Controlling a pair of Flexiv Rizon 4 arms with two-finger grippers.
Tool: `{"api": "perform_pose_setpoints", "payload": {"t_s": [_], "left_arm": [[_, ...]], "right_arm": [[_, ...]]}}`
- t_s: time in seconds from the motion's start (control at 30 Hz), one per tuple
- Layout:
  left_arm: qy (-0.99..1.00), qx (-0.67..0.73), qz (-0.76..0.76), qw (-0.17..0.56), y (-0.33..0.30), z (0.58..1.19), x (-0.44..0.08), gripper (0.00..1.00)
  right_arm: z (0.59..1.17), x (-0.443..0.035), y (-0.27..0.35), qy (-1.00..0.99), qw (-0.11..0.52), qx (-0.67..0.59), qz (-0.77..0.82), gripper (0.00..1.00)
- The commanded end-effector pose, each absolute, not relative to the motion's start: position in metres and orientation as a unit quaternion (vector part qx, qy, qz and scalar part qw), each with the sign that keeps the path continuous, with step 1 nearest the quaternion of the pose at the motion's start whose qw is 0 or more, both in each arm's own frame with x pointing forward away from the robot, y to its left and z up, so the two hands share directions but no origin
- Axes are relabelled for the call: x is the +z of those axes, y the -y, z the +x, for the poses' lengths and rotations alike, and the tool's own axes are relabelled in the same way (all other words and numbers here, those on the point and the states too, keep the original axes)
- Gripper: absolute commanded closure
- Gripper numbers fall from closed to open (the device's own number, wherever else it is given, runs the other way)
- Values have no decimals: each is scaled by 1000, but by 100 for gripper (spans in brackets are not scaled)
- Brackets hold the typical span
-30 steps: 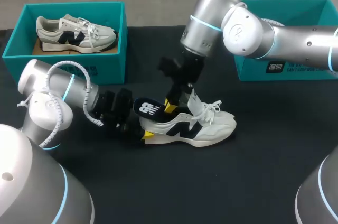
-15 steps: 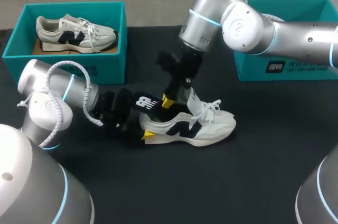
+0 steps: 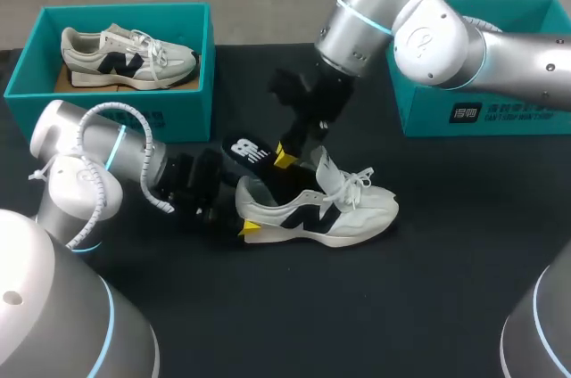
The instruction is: Take the shoe out of the shoebox, open the shoe tongue, remove and reinsert the insole, then place the shoe into the shoebox
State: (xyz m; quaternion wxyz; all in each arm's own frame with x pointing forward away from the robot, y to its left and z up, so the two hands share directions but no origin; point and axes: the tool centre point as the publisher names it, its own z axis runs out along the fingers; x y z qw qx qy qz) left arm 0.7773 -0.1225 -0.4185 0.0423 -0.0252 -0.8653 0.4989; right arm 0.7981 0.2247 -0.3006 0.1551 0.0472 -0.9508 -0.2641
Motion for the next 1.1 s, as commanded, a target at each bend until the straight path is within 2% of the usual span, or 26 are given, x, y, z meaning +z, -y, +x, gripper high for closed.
{"api": "perform_pose_setpoints", "payload": {"t_s": [0.03,0.53,1.1], "left_arm": [[866,497,-25,43,124,778,-422,100],[866,497,-25,43,124,778,-422,100],[866,497,-25,43,124,778,-422,100]], "right_arm": [[791,-297,-220,956,154,-244,61,100],[801,-267,-219,948,122,-294,-26,100],[828,-202,-234,932,68,-339,-108,100]]}}
